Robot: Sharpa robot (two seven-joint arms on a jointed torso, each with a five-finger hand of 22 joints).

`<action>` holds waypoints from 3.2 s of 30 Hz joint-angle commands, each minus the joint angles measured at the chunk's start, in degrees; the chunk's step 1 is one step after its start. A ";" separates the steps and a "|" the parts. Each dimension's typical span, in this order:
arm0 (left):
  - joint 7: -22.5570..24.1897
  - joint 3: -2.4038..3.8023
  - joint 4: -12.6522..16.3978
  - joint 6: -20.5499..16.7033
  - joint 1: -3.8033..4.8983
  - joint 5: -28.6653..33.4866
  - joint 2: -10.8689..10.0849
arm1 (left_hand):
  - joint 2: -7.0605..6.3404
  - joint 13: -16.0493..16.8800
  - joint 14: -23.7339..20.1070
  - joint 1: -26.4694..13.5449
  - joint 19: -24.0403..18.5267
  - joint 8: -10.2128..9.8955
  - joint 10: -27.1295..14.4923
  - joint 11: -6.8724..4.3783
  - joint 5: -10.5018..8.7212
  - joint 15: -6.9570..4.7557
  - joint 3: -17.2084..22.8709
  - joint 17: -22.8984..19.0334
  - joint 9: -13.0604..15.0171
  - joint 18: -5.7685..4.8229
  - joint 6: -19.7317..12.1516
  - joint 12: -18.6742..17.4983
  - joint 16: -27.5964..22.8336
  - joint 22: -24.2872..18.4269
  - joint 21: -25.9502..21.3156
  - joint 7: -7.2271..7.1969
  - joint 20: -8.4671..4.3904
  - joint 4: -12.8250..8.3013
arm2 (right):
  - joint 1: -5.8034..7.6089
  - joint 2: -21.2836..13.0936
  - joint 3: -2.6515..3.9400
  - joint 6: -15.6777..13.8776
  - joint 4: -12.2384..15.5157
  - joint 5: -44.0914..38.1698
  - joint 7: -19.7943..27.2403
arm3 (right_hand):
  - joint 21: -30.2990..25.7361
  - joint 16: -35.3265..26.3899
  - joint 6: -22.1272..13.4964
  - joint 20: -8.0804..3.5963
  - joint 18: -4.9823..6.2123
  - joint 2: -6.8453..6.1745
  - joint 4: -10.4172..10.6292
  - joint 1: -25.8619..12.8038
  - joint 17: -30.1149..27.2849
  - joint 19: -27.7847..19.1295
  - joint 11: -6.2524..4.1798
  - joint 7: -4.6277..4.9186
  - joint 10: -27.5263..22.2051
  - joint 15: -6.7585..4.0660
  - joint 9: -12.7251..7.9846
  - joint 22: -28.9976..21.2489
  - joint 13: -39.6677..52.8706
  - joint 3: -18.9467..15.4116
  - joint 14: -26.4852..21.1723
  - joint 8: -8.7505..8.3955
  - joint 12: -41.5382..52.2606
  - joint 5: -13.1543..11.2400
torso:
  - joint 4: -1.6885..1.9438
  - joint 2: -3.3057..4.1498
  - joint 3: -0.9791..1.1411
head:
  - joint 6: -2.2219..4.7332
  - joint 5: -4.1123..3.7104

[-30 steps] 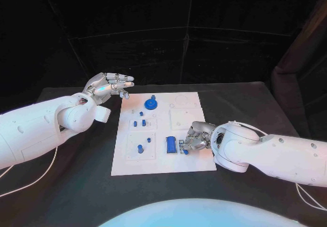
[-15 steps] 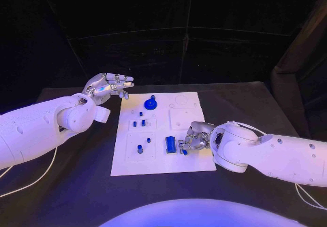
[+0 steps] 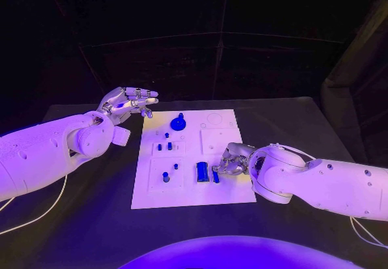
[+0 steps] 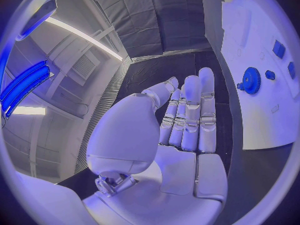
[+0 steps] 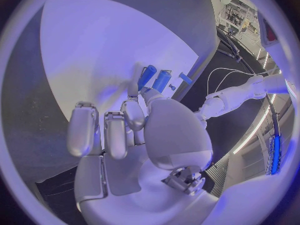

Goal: Assemble the parts on the task board

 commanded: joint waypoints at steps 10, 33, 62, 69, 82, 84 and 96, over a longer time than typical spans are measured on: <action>0.04 0.04 0.05 0.73 0.08 0.20 0.02 | 0.06 -0.10 -0.47 0.54 -0.27 0.39 -0.47 0.04 0.23 0.04 -0.10 -0.12 -0.05 0.79 -0.53 0.42 0.19 0.10 0.06 -0.03 -0.09 -0.38 | 0.04 -1.94 0.00 -1.61 1.59 -0.24 2.68 | 0.08 -0.34 -0.33 -0.07 -0.47 -2.97 2.35 -6.33 6.39 -0.04 0.36 0.58 0.10 -0.05 0.95 -0.08 -0.08 -8.12 4.23 0.12 -0.50 -10.87 | 0.01 -0.01 0.07 | 0.08 -0.05; 0.00 -0.03 -0.09 0.84 0.08 0.20 0.12 | 0.06 -0.10 -0.47 0.54 -0.27 0.39 -0.47 0.04 0.23 0.04 -0.10 -0.12 -0.05 0.79 -0.53 0.42 0.19 0.10 0.06 -0.03 -0.09 -0.38 | 0.03 -4.87 -0.02 6.64 3.04 1.85 5.34 | -0.30 -0.78 -1.26 0.21 -0.38 -2.81 -1.13 1.00 5.83 -0.37 0.73 1.03 -0.57 0.26 1.78 -0.47 -0.26 -11.39 4.12 -0.29 -1.43 -13.79 | 0.02 0.00 -0.03 | 0.05 -0.31; -0.38 -0.08 -0.05 0.87 0.08 0.20 0.03 | 0.07 -0.11 -0.48 0.52 -0.28 0.41 -0.49 0.04 0.23 0.05 -0.10 -0.14 -0.06 0.78 -0.55 0.44 0.19 0.11 0.07 -0.03 -0.09 -0.39 | 0.04 -2.76 -0.01 5.21 0.07 2.12 2.77 | -0.21 -0.79 -1.16 0.17 -0.41 -0.16 -0.59 1.74 5.86 -0.28 0.64 0.93 -0.46 0.19 2.49 -0.20 0.03 -14.08 4.14 -0.17 -1.30 -12.55 | -0.05 -0.01 -0.01 | -0.04 -0.27; -0.50 -0.09 -0.05 0.92 0.08 0.20 0.00 | 0.10 -0.12 -0.51 0.47 -0.32 0.46 -0.57 0.06 0.23 0.07 -0.09 -0.19 -0.06 0.77 -0.62 0.51 0.21 0.13 0.10 -0.01 -0.08 -0.41 | 0.04 -2.67 -0.01 4.77 0.01 2.44 3.02 | -0.36 -0.97 -1.47 0.27 -0.38 -0.61 -0.83 1.94 5.63 -0.42 0.79 1.09 -0.63 0.32 2.66 -0.38 -0.04 -15.53 4.09 -0.28 -1.53 -14.57 | -0.04 -0.03 0.00 | -0.05 -0.21; -0.13 -0.12 0.02 0.95 0.08 0.20 -0.10 | 0.02 -0.15 -0.59 0.25 -0.41 0.55 -0.67 0.11 0.18 0.13 -0.21 -0.28 -0.07 0.74 -0.71 0.63 0.23 0.16 0.12 0.03 -0.04 -0.39 | 0.14 -4.94 0.03 -2.06 0.57 9.62 11.75 | -1.21 -2.02 -3.66 0.60 -0.11 -0.73 -0.99 2.36 4.16 -1.11 1.39 1.84 -1.70 0.75 2.54 -1.80 -1.22 -17.18 3.77 -1.33 -3.56 -14.36 | -0.10 -0.25 -0.01 | 0.68 -0.26; 0.20 -0.13 -0.08 0.89 0.08 0.20 0.00 | -0.16 -0.16 -0.65 -0.62 -0.53 0.66 -0.76 0.15 0.10 0.27 -0.69 -0.37 -0.07 0.69 -0.80 0.78 0.27 0.11 0.02 0.01 0.10 0.04 | 0.56 -5.37 0.05 -3.91 -0.37 13.93 17.46 | -3.02 -3.83 -5.50 0.89 0.47 -0.34 -1.46 3.46 1.76 -2.56 1.93 2.49 -4.14 1.16 2.25 -4.88 -4.88 -17.33 3.15 -2.30 -9.18 -13.53 | -0.14 -0.45 -0.11 | 1.05 -0.41; 3.33 -1.61 -2.87 -1.11 -0.52 6.66 2.07 | -0.25 -0.86 -10.79 -3.54 -12.35 0.70 0.53 0.36 -0.15 2.78 -4.17 -10.95 -0.25 0.56 -1.42 -2.10 -21.62 -10.41 -15.23 -1.25 3.03 3.21 | 4.85 0.61 0.10 -4.64 -18.43 53.36 54.04 | -47.28 -61.64 -13.10 7.32 5.04 4.85 -6.19 17.93 -47.64 -30.82 9.35 9.02 -23.94 9.22 -2.94 -49.98 -43.56 -13.77 -23.94 -10.01 -54.81 -15.70 | -0.91 -3.99 -0.63 | 3.12 0.33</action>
